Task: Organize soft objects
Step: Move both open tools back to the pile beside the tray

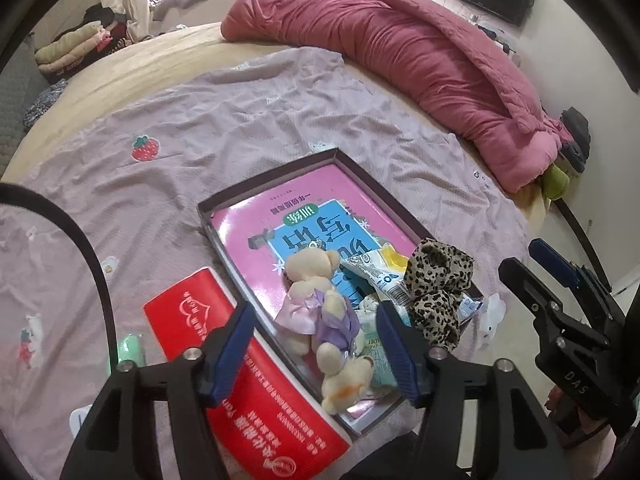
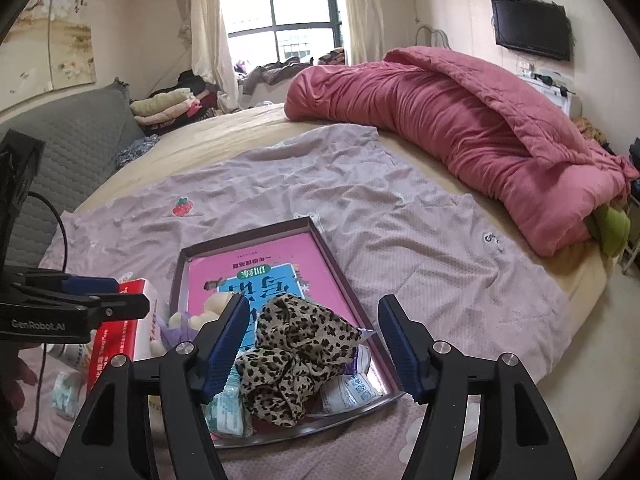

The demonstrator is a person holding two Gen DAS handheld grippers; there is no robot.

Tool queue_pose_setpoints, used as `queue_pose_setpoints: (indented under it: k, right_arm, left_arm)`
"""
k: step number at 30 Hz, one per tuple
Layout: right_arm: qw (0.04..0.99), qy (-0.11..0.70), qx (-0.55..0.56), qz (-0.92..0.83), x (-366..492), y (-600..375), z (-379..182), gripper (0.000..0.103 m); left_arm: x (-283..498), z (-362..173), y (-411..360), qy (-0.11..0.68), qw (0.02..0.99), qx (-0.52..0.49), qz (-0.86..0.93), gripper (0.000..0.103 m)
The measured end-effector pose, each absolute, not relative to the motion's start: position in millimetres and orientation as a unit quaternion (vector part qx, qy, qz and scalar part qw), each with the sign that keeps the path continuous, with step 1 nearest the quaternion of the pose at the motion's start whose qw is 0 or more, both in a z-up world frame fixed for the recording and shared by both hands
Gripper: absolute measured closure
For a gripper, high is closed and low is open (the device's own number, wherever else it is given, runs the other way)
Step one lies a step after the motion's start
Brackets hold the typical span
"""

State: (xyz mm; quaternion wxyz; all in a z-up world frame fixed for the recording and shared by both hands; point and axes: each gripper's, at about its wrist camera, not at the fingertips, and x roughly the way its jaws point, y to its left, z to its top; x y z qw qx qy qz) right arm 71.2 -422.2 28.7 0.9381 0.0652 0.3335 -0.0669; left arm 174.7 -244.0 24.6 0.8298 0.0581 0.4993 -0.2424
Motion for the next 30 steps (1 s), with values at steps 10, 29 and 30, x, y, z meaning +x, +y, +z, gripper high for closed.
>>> queue_pose_setpoints:
  k: [10,29,30]
  right_arm:
    - [0.946,0.318,0.033,-0.051,67.0,-396.1,53.0,0.030]
    - [0.954,0.292,-0.026,0.065,72.0,-283.4,97.2,0.029]
    - [0.953,0.292,-0.030,0.071,74.2,-275.8,99.6,0.029]
  left_arm:
    - [144.3,57.4,-215.2,0.459,0.856,0.067,-0.229,0.033]
    - [96.3,88.8,-62.5,0.447,0.881,-0.032,-0.150,0.030]
    - [93.9,86.9,-49.7,0.449,0.881,-0.039,-0.141,0.030]
